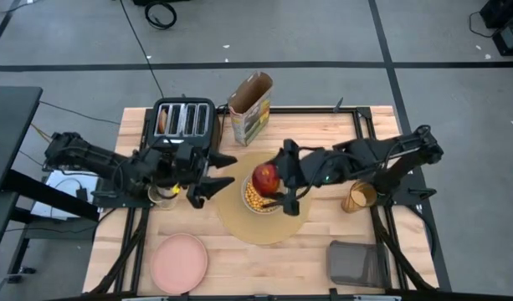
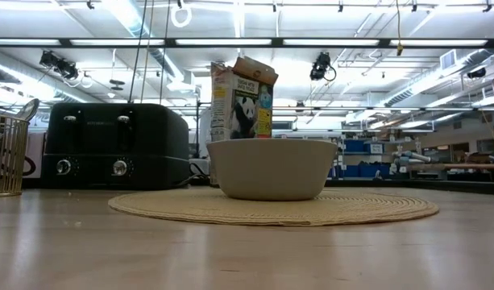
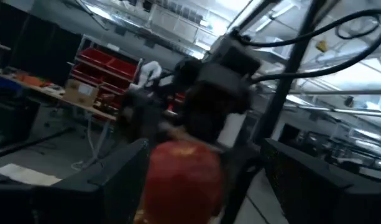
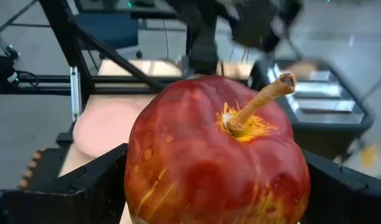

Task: Arrange a breakfast setting
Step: Put the apple on the placemat to the top left of the gray bowl

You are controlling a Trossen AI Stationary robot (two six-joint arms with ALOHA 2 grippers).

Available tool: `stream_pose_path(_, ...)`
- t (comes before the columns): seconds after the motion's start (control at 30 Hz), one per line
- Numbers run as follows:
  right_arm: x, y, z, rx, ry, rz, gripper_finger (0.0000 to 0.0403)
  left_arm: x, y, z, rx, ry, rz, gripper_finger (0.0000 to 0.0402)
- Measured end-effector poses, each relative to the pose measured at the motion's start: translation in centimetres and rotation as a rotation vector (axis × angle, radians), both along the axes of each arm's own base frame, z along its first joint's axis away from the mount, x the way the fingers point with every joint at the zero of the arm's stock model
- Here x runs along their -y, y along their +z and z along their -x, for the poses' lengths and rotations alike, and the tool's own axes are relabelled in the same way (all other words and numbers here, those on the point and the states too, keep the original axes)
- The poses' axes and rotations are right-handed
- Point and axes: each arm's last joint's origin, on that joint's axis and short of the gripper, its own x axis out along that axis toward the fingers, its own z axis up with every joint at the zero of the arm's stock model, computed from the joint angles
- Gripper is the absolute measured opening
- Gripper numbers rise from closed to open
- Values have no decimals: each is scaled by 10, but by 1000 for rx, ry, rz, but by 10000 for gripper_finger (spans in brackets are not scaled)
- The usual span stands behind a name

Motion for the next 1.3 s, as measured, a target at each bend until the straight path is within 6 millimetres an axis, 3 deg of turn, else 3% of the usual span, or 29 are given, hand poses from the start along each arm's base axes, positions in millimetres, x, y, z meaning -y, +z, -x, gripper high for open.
stream_pose_path(0.23,13,-2,-6,-30,35,203,359,-3,-7,-8,-43,35,-177,314)
stream_pose_path(0.5,20,-23,-26,-116,63,308,359,-3,-27,-29,-127,74,-284,313)
stream_pose_path(0.8,19,-28,-35,-115,101,364,359,-5,-28,-29,-149,107,-220,314)
stream_pose_path(1.03,21,-26,-39,-83,90,336,360,-8,-30,-30,-174,166,-359,313)
stream_pose_path(1.3,28,-28,-40,-100,73,341,360,-11,-31,-31,-181,176,-364,262)
